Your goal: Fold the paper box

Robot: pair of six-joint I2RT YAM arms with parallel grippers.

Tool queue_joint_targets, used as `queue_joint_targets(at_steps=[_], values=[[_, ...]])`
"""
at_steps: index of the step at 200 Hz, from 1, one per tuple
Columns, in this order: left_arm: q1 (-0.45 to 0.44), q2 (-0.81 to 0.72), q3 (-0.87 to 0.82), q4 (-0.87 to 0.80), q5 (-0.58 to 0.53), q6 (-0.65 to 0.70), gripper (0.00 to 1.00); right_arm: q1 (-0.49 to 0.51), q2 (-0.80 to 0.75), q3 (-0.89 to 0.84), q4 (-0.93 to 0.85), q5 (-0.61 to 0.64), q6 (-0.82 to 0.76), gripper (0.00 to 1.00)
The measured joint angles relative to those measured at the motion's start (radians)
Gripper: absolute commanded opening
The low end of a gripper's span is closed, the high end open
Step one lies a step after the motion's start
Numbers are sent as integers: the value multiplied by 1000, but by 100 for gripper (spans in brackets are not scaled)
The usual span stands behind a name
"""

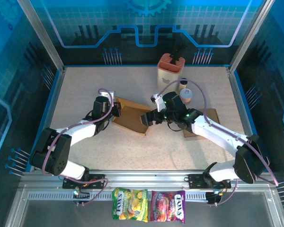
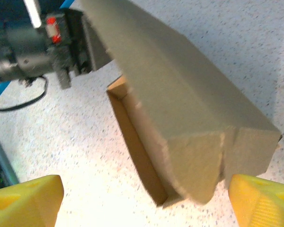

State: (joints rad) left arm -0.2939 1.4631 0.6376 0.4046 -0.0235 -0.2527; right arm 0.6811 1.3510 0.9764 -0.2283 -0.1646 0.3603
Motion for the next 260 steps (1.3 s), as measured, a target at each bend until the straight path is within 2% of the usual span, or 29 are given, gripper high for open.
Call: queue_joint_targets(at_steps=[85,129,148,164,180,193,228,260], values=[[-17,0,1,-3,-44,-4,0,65,-267,-58,-182,-32,-70,90],[-23,0,1,-4,-52,-5,0,57,-320,59,-216,-55,-35,82],[-25,0,1,-3,-55,-6,0,14,-299,147,-233,-53,55,70],[-26,0,1,-4,-58,-8,0,-85,-246,240,-261,-66,208,60],[-27,0,1,-3,-59,-11,0,-192,-167,304,-281,-93,359,60],[-28,0,1,-3,-60,-11,0,-236,-96,323,-299,-106,469,59],[-32,0,1,-3,-60,-11,0,-250,98,327,-363,-182,701,59],[-33,0,1,-3,-60,-11,0,-250,218,327,-368,-261,827,60]])
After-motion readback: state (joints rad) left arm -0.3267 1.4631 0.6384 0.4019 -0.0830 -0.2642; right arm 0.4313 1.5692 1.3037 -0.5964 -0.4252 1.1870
